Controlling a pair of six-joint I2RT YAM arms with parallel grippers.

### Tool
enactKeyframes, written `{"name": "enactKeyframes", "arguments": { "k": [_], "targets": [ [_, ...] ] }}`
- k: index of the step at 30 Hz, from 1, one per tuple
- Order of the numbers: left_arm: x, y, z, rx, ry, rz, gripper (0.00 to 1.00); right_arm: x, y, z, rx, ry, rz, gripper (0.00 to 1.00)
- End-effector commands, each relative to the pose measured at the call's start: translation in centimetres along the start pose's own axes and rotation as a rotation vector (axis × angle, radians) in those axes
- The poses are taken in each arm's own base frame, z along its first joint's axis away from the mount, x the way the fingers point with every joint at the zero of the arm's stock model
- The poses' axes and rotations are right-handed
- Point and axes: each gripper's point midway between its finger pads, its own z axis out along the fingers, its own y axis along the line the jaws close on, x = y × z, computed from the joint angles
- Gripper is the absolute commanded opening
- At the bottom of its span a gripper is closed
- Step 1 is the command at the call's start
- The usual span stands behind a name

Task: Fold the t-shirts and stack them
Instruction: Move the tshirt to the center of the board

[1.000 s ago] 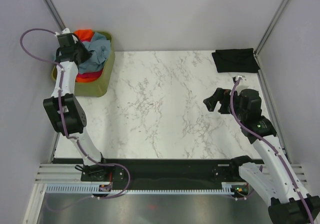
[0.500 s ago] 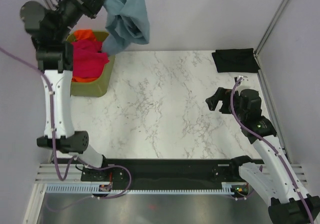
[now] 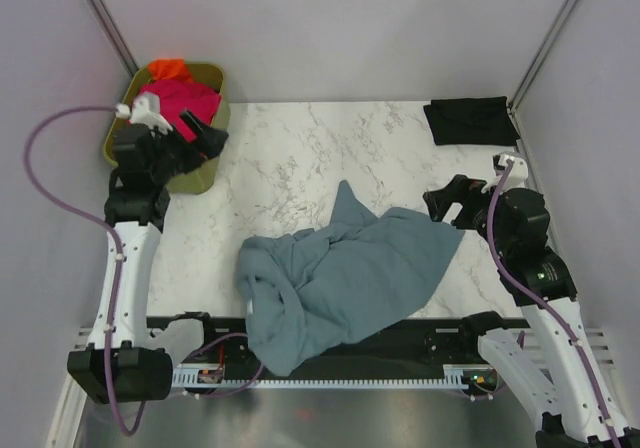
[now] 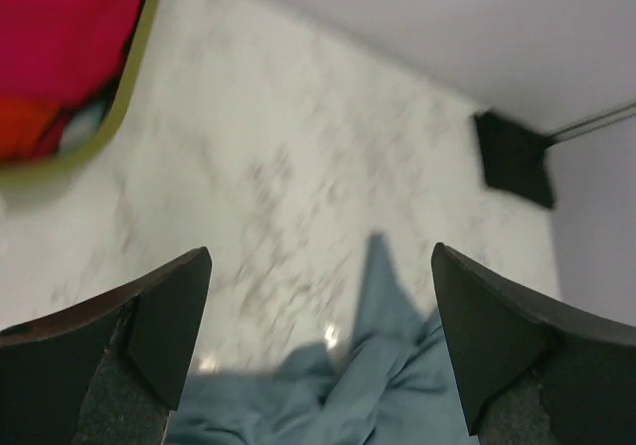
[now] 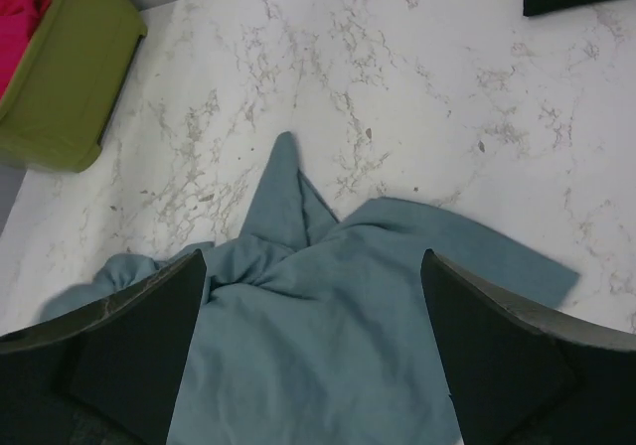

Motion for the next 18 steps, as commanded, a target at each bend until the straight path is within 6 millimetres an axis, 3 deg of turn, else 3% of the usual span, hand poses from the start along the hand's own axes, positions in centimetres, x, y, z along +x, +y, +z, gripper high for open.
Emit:
{"name": "enactKeyframes", "arguments": {
  "k": [1,6,9,10,12,14,17,18],
  "targets": [
    [9.2,7.0,-2.6,-0.271,0.213,-0.110,1.00,0.9,0.8,-0.5,-0.033,0.056,0.027,0.98],
    [13.0,6.0,-5.2,-0.196,0.304,-0.080,1.00,6.1,1.3,1.6,-0.122,0.255,0.039,0.98],
    [16.1,6.6,-6.7,-0.225,0.393,-0.072,0.99,9.6,-0.8,3.0,-0.007,0.392,0.029,0.98],
    [17.8,6.2,-7.2,-0.222,0.449,-0.070,0.99,10.0,-2.0,3.5,0.068,0.402,0.014,0.98],
    [20.6,6.8,-7.6,-0.261,0.518,-0.054,0.99,11.8,-2.6,4.5,0.119,0.476,0.032,0.98],
    [23.6,7.6,-7.8,-0.305,0.598,-0.045,0.99,12.8,-2.5,6.0,0.148,0.527,0.078,0.98],
    [26.8,8.7,-7.7,-0.344,0.688,-0.088,0.99,12.5,-0.5,8.5,0.136,0.528,0.034,0.98],
    [27.3,9.0,-7.7,-0.356,0.696,-0.099,0.99,12.7,0.7,10.3,0.129,0.555,-0.006,0.98]
  ]
}}
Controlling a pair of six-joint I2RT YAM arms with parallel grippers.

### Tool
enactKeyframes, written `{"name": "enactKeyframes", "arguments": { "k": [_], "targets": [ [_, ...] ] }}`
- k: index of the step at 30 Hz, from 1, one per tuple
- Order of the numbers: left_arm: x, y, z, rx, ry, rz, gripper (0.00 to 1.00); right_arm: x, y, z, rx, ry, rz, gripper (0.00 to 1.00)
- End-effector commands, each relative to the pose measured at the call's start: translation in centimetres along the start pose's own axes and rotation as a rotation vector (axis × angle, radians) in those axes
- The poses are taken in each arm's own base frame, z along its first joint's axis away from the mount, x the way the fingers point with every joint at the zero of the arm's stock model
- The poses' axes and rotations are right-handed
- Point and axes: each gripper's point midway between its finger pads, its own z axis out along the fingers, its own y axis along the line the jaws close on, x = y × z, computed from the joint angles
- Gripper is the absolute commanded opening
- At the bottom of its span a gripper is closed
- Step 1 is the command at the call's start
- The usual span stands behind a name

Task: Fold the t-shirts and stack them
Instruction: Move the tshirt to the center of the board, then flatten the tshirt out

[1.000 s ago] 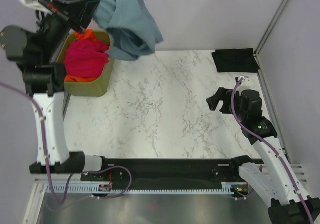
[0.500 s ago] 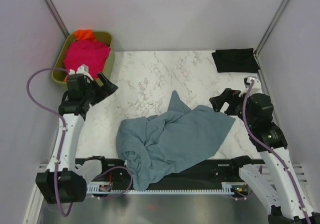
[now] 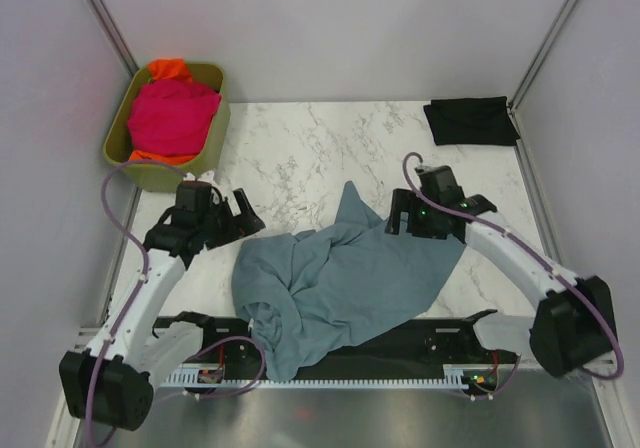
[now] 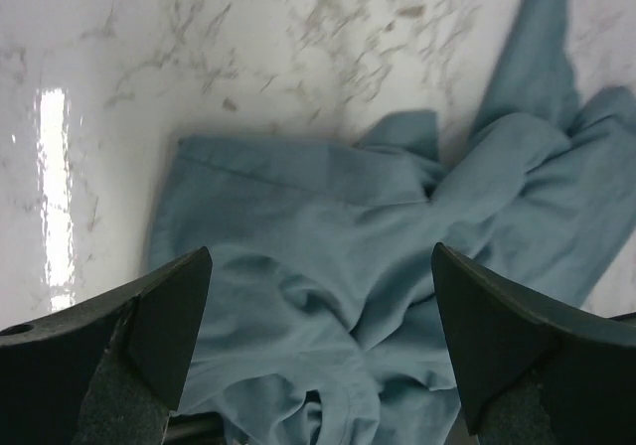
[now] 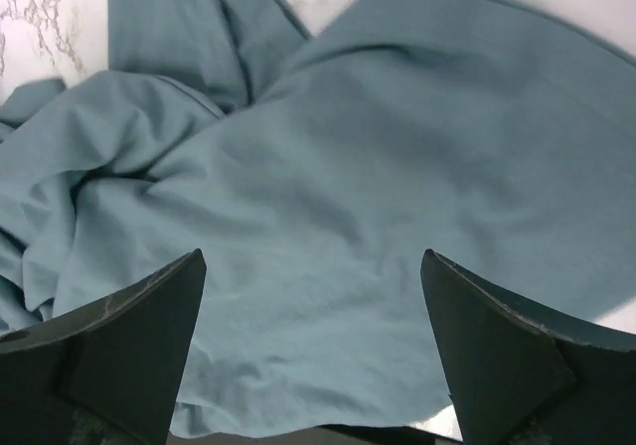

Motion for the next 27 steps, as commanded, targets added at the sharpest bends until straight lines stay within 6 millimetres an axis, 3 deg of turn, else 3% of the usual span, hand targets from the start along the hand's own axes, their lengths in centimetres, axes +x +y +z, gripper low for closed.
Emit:
{"name": "enactKeyframes", "arguments": {
  "k": [1,2,3,4,5,6,7,8,9,10,11,12,13,14,16,17,18,21,24,27],
  "targets": [
    [2.5,2.5,1.9,-0.101,0.076,-0.057,0.99,-4.6,4.0,1.8,0.001,-0.067,-0.056,0.98],
    [2.2,2.4,2.2,-0.097,0.063,-0.058,0.99,-4.1,4.1,3.9,0.033,-0.012,-0.082,0.98],
    [2.1,2.5,2.3,-0.102,0.060,-0.059,0.99,-6.4,5.3,4.1,0.035,-0.053,-0.098,0.98],
    [2.1,2.6,2.5,-0.107,0.057,-0.068,0.99,-7.0,5.7,4.9,0.041,-0.048,-0.112,0.98],
    [2.1,2.9,2.7,-0.118,0.053,-0.073,0.99,-6.9,5.4,7.0,0.078,-0.014,-0.123,0.98],
    [2.0,2.9,3.2,-0.119,0.050,-0.081,0.99,-9.1,7.0,7.2,0.057,-0.050,-0.132,0.98],
    [2.6,3.3,3.6,-0.129,0.063,-0.089,0.99,-9.6,7.4,8.0,0.060,-0.040,-0.147,0.98],
    [2.8,3.7,3.9,-0.145,0.064,-0.097,0.99,-9.1,7.1,10.3,0.089,0.007,-0.157,0.98],
    [2.9,4.0,4.2,-0.155,0.063,-0.106,0.99,-11.5,8.7,10.4,0.089,-0.040,-0.171,0.98],
    [3.6,4.7,4.5,-0.178,0.069,-0.128,1.00,-11.8,8.9,11.2,0.110,-0.032,-0.196,0.98],
    [3.8,5.2,4.7,-0.200,0.059,-0.138,1.00,-10.7,8.1,13.3,0.161,0.031,-0.212,0.98],
    [3.9,5.5,4.9,-0.209,0.053,-0.144,1.00,-12.4,9.2,13.5,0.168,-0.007,-0.229,0.98],
    [4.1,5.8,5.2,-0.214,0.049,-0.153,1.00,-12.5,9.4,14.3,0.174,0.003,-0.236,0.98],
    [4.3,6.2,5.4,-0.229,0.048,-0.157,1.00,-11.7,8.7,16.1,0.200,0.049,-0.247,0.98],
    [4.7,6.9,5.8,-0.260,0.046,-0.167,1.00,-13.0,9.8,16.9,0.189,0.031,-0.256,0.97],
    [4.6,7.1,6.3,-0.264,0.043,-0.174,1.00,-12.2,9.3,18.3,0.208,0.063,-0.269,0.97],
    [4.6,7.2,6.6,-0.259,0.044,-0.179,1.00,-12.9,9.9,18.5,0.202,0.051,-0.270,0.96],
    [4.7,7.3,7.8,-0.248,0.045,-0.186,1.00,-12.3,9.3,19.5,0.232,0.076,-0.273,0.92],
    [5.2,7.0,8.9,-0.218,0.078,-0.191,1.00,-11.6,8.9,19.9,0.244,0.091,-0.277,0.77],
    [5.4,7.0,10.0,-0.205,0.084,-0.194,0.98,-11.0,8.4,20.3,0.256,0.108,-0.279,0.51]
  ]
}}
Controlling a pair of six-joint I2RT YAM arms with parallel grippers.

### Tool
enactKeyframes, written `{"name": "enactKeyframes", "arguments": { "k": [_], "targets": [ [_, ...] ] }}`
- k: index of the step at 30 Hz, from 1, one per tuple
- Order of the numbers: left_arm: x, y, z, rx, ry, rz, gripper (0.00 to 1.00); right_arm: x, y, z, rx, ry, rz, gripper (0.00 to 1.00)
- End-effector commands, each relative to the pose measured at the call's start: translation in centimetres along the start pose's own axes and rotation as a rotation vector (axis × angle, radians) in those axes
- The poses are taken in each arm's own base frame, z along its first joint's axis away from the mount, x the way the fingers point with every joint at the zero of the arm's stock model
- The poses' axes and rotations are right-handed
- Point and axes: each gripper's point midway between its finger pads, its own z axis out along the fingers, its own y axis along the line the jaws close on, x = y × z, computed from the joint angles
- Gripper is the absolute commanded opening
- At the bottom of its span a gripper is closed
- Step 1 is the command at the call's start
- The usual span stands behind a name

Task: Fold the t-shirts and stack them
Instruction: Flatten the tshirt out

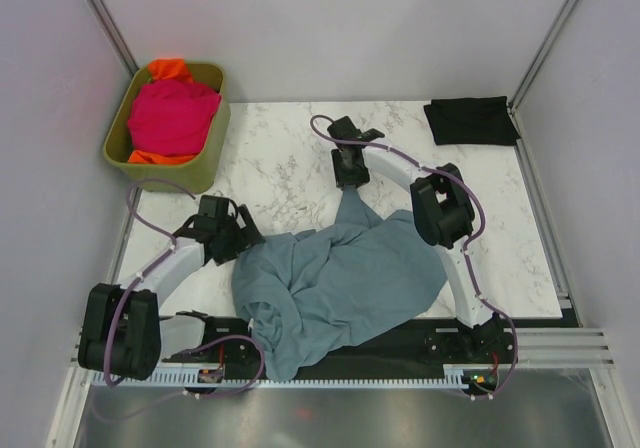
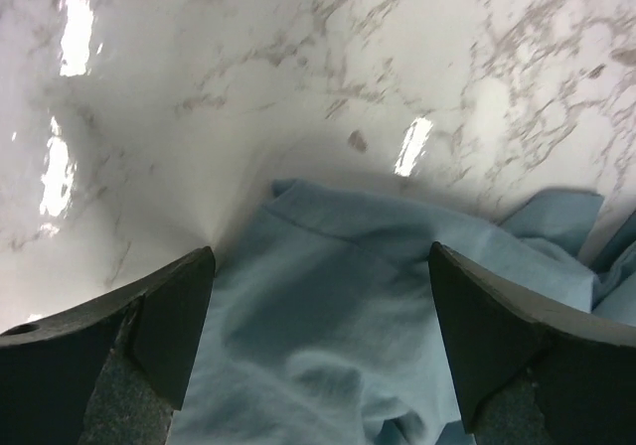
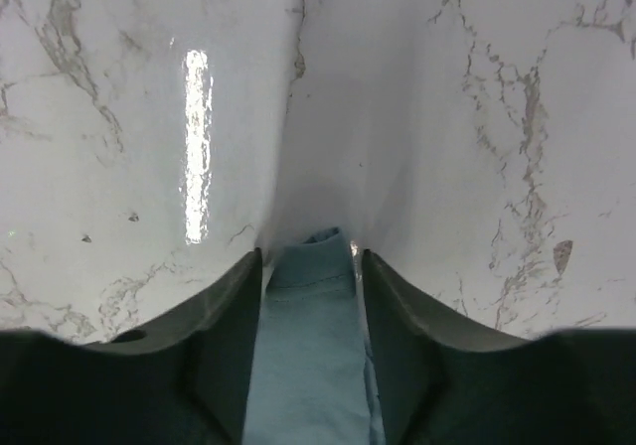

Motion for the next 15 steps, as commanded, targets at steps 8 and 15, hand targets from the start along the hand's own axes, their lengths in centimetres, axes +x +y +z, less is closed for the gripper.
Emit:
{"name": "enactKeyframes", "arguments": {
  "k": [8,15],
  "targets": [
    [-1.5,-4.3,0.7,0.200,-0.023,-0.017,0.10,0.5,-1.2,-1.2,0.048,0.001,-0.012,0.00],
    [-9.0,-9.8,-4.3,0.298,-0.169,0.044,0.02,-6.6,-3.1,-7.1,-0.042,-0.165,0.101,0.00]
  ]
}}
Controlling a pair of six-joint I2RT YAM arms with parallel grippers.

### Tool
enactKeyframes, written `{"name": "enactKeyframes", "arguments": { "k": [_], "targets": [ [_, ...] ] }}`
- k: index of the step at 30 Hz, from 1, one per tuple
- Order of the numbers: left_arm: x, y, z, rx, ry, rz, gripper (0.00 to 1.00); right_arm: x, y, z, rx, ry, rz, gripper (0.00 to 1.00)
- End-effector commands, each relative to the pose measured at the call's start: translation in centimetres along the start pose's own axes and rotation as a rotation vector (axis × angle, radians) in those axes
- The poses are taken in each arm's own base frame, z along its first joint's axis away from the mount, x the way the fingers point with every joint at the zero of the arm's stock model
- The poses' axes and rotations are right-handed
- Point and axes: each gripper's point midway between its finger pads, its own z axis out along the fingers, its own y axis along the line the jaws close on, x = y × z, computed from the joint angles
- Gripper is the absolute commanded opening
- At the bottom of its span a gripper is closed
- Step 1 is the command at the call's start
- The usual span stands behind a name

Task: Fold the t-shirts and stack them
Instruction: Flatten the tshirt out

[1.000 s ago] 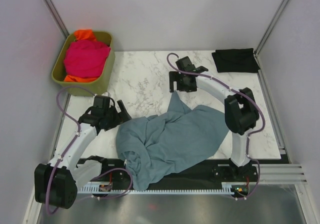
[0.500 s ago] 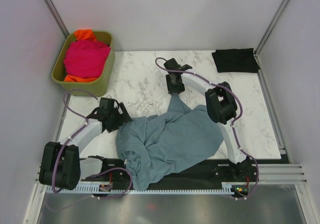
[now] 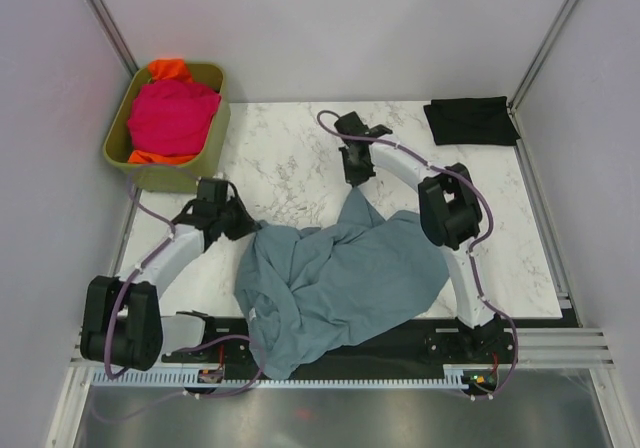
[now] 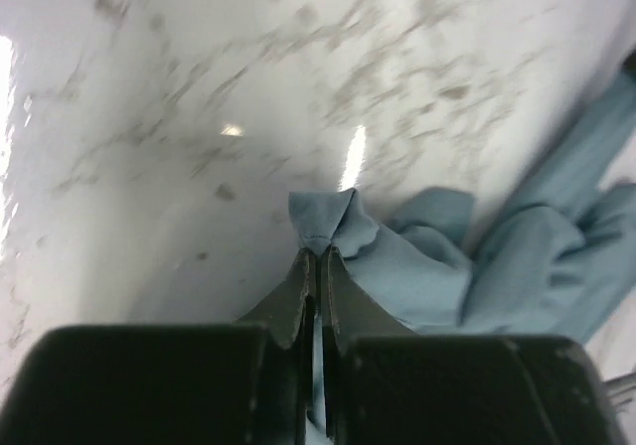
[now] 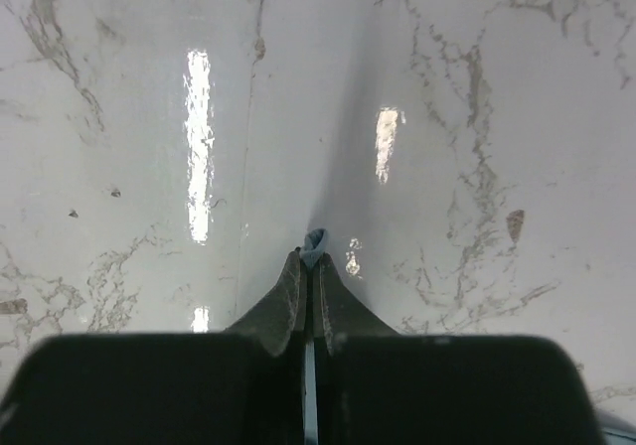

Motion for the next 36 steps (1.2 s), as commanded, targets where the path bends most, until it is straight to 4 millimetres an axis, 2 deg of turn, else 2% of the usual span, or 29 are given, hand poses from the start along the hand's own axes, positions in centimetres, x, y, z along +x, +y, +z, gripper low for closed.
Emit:
{"name": "enactKeyframes", "arguments": {
  "k": [1,2,3,4,5,6,7,8,9,10,11,12,13,14,15,16,17,18,19,20,21,22,23,24,25,26,28,32,36],
  "targets": [
    [-7.1,-7.4,-3.3,0.177,-0.135,0.074,0.02,-7.3,-2.2,-6.1,-0.077,-0.157,0.102,0.00],
    [-7.9,-8.4,-2.8,0.192,-0.120,0.065,0.02,-11.4,-4.1,-8.4,-0.092,-0.245,0.154,0.00],
    [-11.3,-11.9,-4.5,0.267,-0.181,0.083,0.02,-13.1,-5.1,-9.6,-0.102,-0.277,0.177,0.00],
    [-12.3,-14.2,-5.1,0.336,-0.164,0.104,0.02,-13.3,-6.0,-9.4,-0.124,-0.238,0.196,0.00],
    [-13.4,-15.6,-4.7,0.359,-0.139,0.115,0.02,-17.9,-8.6,-14.1,-0.163,-0.382,0.246,0.00],
    [-17.6,-19.9,-8.7,0.449,-0.235,0.172,0.02,-19.0,-9.9,-15.8,-0.190,-0.419,0.281,0.00],
    [-19.0,-21.8,-10.8,0.494,-0.266,0.202,0.02,-20.7,-11.1,-20.3,-0.232,-0.518,0.305,0.00],
    [-20.1,-23.1,-12.9,0.517,-0.301,0.240,0.02,-20.6,-13.6,-21.4,-0.247,-0.532,0.342,0.00],
    [-22.5,-25.9,-17.8,0.585,-0.412,0.285,0.02,-20.8,-14.8,-23.6,-0.257,-0.580,0.362,0.00],
    [-23.5,-26.7,-20.2,0.597,-0.474,0.302,0.02,-21.5,-15.8,-30.8,-0.275,-0.751,0.360,0.00],
    [-24.0,-27.0,-22.3,0.597,-0.519,0.338,0.02,-19.9,-18.6,-29.8,-0.225,-0.722,0.412,0.00],
    [-24.7,-28.0,-26.2,0.630,-0.599,0.372,0.02,-19.2,-19.4,-31.6,-0.218,-0.757,0.418,0.00],
    [-24.6,-28.2,-27.9,0.640,-0.627,0.399,0.02,-17.9,-20.9,-35.6,-0.196,-0.823,0.428,0.00],
    [-24.3,-28.0,-28.7,0.635,-0.646,0.435,0.02,-16.3,-21.1,-34.7,-0.194,-0.782,0.433,0.00],
    [-23.3,-27.5,-31.5,0.649,-0.693,0.451,0.02,-14.8,-21.1,-38.1,-0.190,-0.843,0.418,0.00],
    [-22.6,-27.0,-32.2,0.645,-0.705,0.457,0.02,-13.6,-21.4,-38.6,-0.172,-0.853,0.420,0.00],
    [-21.2,-25.3,-29.6,0.604,-0.652,0.459,0.02,-11.2,-21.6,-36.0,-0.139,-0.787,0.447,0.00],
    [-19.6,-24.5,-32.6,0.637,-0.717,0.476,0.03,-9.7,-21.3,-39.6,-0.144,-0.895,0.437,0.00],
    [-18.5,-23.3,-31.8,0.623,-0.705,0.471,0.10,-8.2,-21.1,-39.2,-0.149,-0.904,0.459,0.02],
    [-16.4,-20.7,-27.9,0.568,-0.625,0.442,0.40,-5.0,-21.2,-34.5,-0.129,-0.806,0.498,0.29],
    [-14.6,-19.3,-29.0,0.569,-0.650,0.434,0.53,-3.2,-21.3,-35.7,-0.117,-0.863,0.517,0.32],
    [-13.0,-17.8,-27.8,0.558,-0.620,0.420,0.62,-0.1,-21.4,-31.3,-0.096,-0.765,0.574,0.31],
    [-10.3,-15.1,-23.5,0.516,-0.510,0.356,0.94,1.5,-21.5,-30.2,-0.081,-0.747,0.604,0.35],
    [-8.3,-14.0,-22.4,0.521,-0.458,0.337,1.00,3.2,-21.7,-30.2,-0.059,-0.757,0.631,0.45],
    [-6.7,-13.1,-23.1,0.540,-0.465,0.326,1.00,5.5,-21.8,-27.8,-0.040,-0.696,0.655,0.52],
    [-4.7,-11.2,-20.8,0.508,-0.397,0.275,1.00,6.6,-22.0,-27.6,-0.022,-0.691,0.687,0.54],
    [-3.3,-8.7,-19.8,0.426,-0.374,0.227,1.00,8.4,-22.0,-27.9,-0.010,-0.714,0.709,0.73],
    [-2.5,-6.5,-19.2,0.354,-0.388,0.194,1.00,8.1,-21.6,-30.6,-0.044,-0.806,0.713,0.80],
    [-2.6,-6.3,-17.0,0.315,-0.322,0.161,0.99,6.3,-19.8,-28.9,-0.151,-0.750,0.646,0.84]
  ]
}}
